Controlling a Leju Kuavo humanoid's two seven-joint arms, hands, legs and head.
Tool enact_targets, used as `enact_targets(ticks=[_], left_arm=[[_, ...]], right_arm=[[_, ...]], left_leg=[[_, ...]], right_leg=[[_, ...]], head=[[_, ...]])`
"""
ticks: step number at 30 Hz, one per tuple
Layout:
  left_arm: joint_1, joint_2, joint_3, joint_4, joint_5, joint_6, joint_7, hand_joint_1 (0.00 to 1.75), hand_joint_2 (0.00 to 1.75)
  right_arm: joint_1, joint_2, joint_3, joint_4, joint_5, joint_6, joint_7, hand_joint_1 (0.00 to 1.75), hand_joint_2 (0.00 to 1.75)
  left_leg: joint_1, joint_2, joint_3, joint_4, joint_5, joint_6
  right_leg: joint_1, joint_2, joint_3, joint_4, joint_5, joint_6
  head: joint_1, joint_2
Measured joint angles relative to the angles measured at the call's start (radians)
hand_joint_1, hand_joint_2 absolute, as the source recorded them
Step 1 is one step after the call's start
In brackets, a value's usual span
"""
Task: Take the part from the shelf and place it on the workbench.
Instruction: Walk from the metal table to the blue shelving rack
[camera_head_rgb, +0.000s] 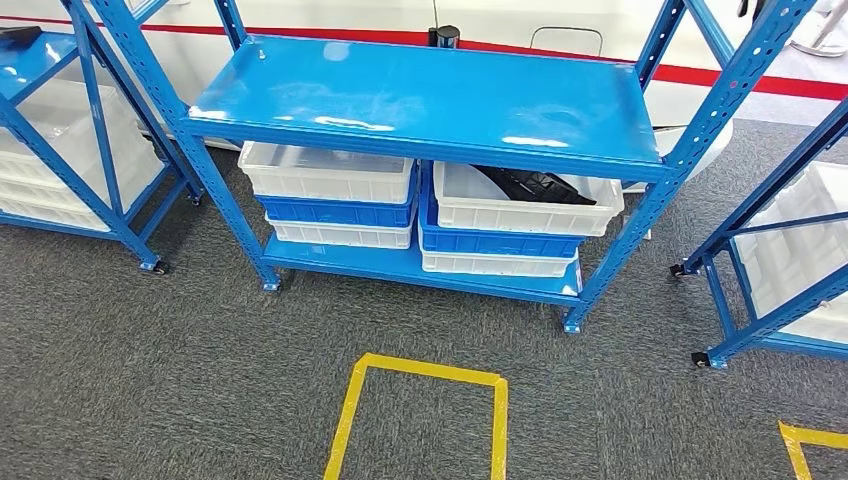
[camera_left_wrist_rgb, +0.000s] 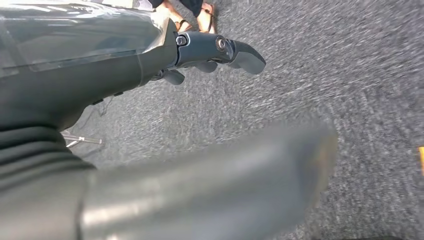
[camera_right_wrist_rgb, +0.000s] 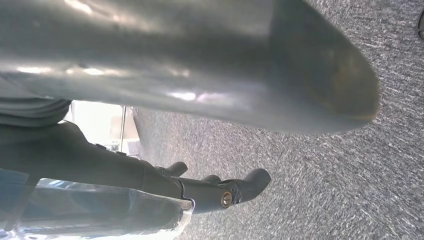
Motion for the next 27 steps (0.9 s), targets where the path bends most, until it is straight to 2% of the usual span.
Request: enact_targets(ticks=[11,15,17,19,21,27], left_arm=[[0.000,-0.003,0.000,0.000,-0.006,0.024,-0.020,0.00,1.75],[0.000,-0.004,0.000,0.000,-0.003,0.028,-0.022,0.00,1.75],[0.002,-0.002,-0.001,-0.001,0.013,0.031,-0.028,0.00,0.87],[0.008,0.002,-0.006,-0.005,0.048,0.023,-0.038,0.00,0.00],[0.015,0.009,-0.016,-0.010,0.091,0.006,-0.049,0.00,0.00],[0.036,0.031,-0.069,-0.030,0.226,-0.053,-0.085,0.00,0.00]], right_arm=[[0.000,-0.002,0.000,0.000,0.000,-0.002,0.000,0.00,0.00],[0.001,-0.002,0.000,0.000,0.000,-0.016,-0.016,0.00,1.75],[0.004,-0.004,0.004,-0.001,-0.013,-0.039,-0.046,0.00,1.75],[0.010,-0.009,0.012,-0.004,-0.044,-0.049,-0.072,0.00,0.87],[0.017,-0.014,0.024,-0.008,-0.086,-0.043,-0.091,0.00,0.00],[0.038,-0.032,0.065,-0.027,-0.213,-0.003,-0.142,0.00,0.00]], left_leg=[[0.003,0.000,0.000,0.000,0.000,-0.001],[0.003,0.000,0.000,0.000,0.000,-0.001],[0.003,0.000,0.000,0.000,0.000,-0.001],[0.003,0.000,0.000,0.000,0.000,-0.001],[0.003,0.000,0.000,0.000,0.000,-0.001],[0.003,0.000,-0.001,0.000,0.000,-0.001]], right_leg=[[0.003,0.000,0.000,0.000,0.000,0.000],[0.003,0.000,0.000,0.000,0.000,0.000],[0.003,0.000,0.000,0.000,0.000,0.000],[0.003,0.000,0.000,0.000,0.000,0.000],[0.003,0.000,0.000,0.000,0.000,0.000],[0.003,0.000,-0.001,0.000,0.000,0.000]], head=[[0.000,0.000],[0.000,0.000],[0.000,0.000],[0.000,0.000],[0.000,0.000],[0.000,0.000]])
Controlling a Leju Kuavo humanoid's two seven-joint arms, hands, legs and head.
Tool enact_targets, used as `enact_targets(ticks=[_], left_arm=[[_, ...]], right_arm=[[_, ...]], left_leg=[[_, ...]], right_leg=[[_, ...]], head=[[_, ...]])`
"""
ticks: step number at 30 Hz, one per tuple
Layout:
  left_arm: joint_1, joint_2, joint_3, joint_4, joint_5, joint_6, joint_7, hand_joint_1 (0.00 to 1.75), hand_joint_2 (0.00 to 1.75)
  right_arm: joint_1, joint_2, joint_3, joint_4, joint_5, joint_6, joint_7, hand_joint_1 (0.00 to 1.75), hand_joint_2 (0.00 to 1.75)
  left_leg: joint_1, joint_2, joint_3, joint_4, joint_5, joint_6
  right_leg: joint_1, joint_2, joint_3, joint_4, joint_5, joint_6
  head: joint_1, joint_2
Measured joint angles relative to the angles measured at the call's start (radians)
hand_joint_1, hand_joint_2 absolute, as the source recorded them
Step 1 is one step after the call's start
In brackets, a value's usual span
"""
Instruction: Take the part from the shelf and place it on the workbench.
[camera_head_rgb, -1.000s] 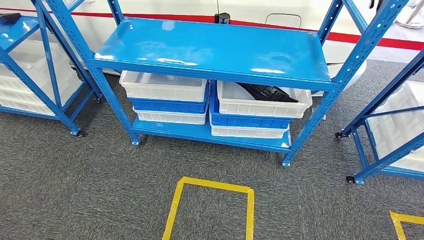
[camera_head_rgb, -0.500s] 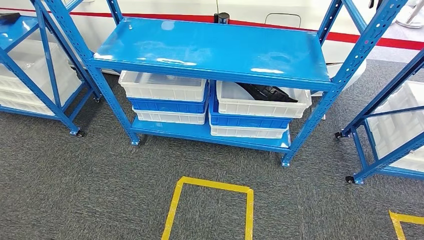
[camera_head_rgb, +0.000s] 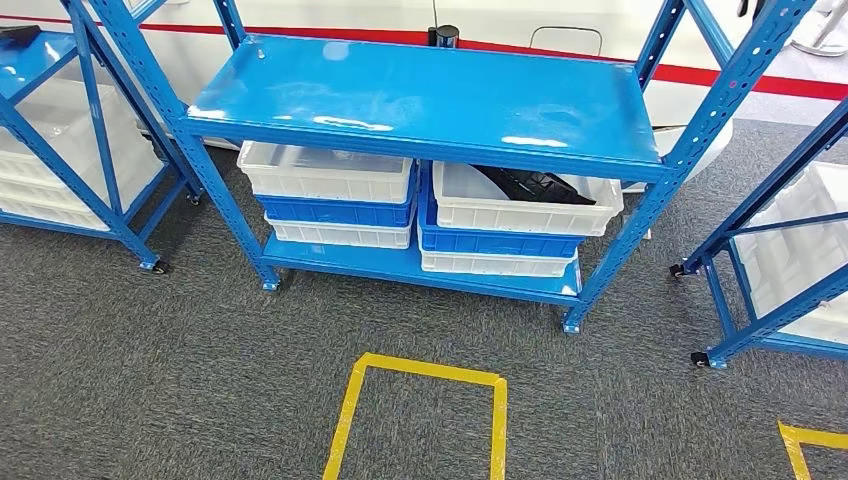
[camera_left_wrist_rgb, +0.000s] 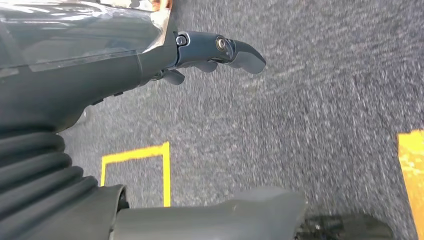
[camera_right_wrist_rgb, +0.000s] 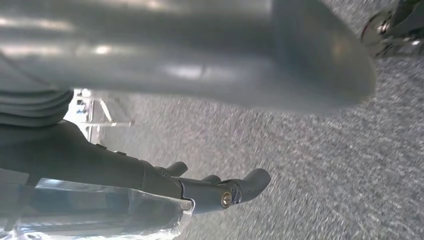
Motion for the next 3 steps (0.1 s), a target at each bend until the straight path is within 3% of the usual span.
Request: enact_targets(ticks=[3], left_arm=[[0.011,0.010,-0.027,-0.011,0.058,-0.026,-0.015,0.00,0.00]], right_arm=[[0.010,-0.008,0.020,-0.010,-0.054,0.018,-0.021,0.00,0.00]], left_leg=[[0.000,0.000,0.000,0.000,0.000,0.000]], right_leg=[[0.000,0.000,0.000,0.000,0.000,0.000]], head=[[0.000,0.000]])
